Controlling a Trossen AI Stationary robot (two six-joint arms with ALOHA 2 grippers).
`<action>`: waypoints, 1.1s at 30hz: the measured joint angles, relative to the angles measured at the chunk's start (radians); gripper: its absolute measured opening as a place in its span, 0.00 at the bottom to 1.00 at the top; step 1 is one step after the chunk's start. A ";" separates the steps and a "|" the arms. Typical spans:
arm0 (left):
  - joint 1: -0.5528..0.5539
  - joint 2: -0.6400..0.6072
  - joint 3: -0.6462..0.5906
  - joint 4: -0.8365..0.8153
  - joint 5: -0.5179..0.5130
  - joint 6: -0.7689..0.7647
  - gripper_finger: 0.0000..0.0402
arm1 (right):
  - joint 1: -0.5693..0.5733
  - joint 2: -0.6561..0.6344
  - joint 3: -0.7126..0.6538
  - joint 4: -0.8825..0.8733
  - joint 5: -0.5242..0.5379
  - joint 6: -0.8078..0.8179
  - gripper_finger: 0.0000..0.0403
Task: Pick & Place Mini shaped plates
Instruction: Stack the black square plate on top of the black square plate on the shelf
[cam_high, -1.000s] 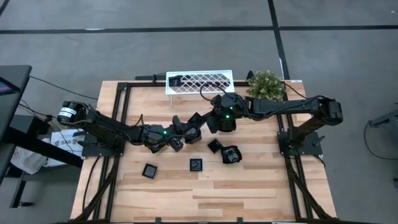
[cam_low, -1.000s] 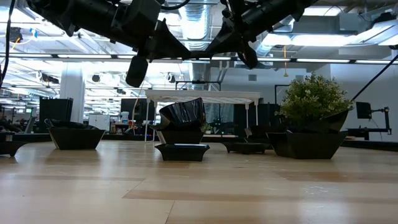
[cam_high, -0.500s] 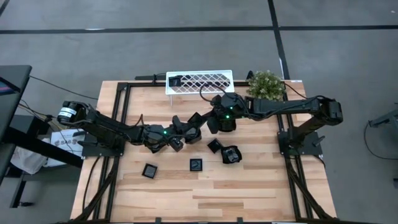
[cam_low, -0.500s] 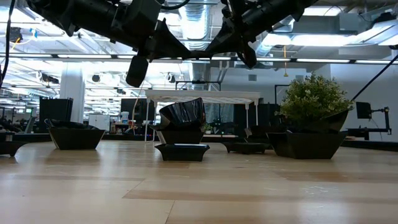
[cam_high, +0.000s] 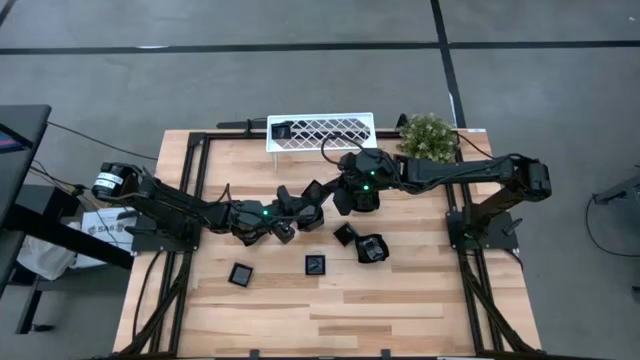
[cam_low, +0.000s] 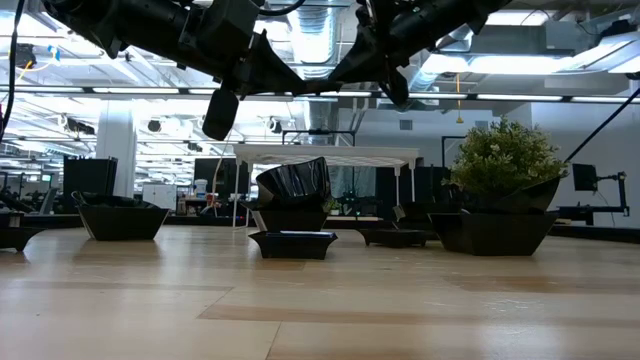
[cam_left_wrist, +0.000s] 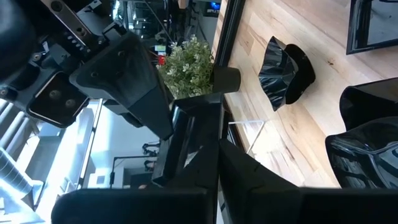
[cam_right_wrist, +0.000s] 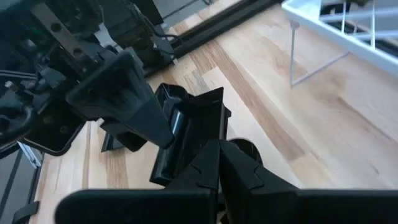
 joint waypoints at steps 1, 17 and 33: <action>0.000 0.000 0.000 0.001 0.000 0.000 0.03 | 0.000 0.000 0.000 0.007 0.000 0.000 0.00; 0.000 0.000 0.000 0.001 0.003 0.000 0.02 | -0.001 0.000 0.000 0.020 -0.003 -0.023 0.00; 0.001 -0.001 0.000 0.010 0.003 0.000 0.03 | -0.001 0.000 0.020 0.071 -0.003 -0.105 0.00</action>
